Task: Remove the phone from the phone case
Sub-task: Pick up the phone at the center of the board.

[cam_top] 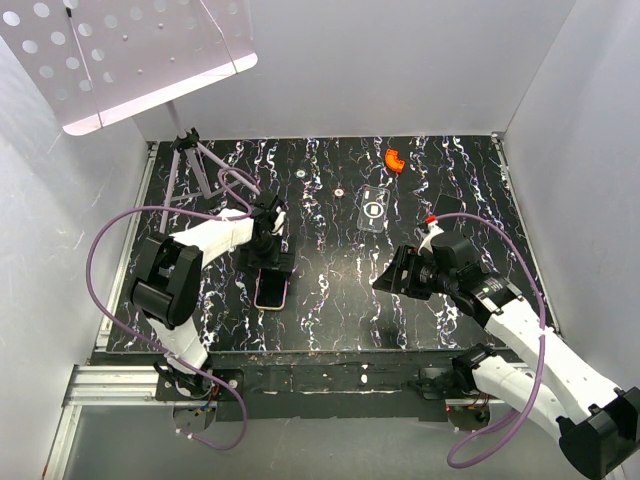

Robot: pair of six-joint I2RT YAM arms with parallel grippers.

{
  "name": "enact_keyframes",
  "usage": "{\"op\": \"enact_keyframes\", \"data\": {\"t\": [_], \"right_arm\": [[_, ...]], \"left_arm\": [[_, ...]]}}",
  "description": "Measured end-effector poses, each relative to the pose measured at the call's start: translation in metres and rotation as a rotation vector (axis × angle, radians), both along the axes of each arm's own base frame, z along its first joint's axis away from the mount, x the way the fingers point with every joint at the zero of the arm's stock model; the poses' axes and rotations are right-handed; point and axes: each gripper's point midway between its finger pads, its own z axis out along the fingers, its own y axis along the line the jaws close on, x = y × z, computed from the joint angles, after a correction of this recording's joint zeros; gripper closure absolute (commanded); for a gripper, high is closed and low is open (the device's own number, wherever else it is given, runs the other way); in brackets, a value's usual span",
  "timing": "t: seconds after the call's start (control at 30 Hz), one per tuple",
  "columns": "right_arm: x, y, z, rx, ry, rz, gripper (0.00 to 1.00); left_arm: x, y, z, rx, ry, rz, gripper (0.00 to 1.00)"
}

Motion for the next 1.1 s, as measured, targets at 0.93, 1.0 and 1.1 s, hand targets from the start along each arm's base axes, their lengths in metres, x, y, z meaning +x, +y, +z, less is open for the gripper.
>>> {"op": "enact_keyframes", "data": {"t": [0.93, 1.0, 1.1], "right_arm": [[0.001, 0.005, 0.005, 0.035, -0.002, 0.004, 0.31], [0.001, 0.005, 0.005, 0.034, 0.0, 0.004, 0.31], [0.002, 0.006, 0.001, 0.025, 0.013, 0.003, 0.31]], "left_arm": [[-0.011, 0.007, -0.02, 0.121, 0.004, 0.013, 0.21], [-0.011, 0.008, -0.02, 0.129, 0.002, 0.015, 0.34], [-0.012, 0.007, -0.02, 0.134, 0.001, 0.018, 0.51]]}}
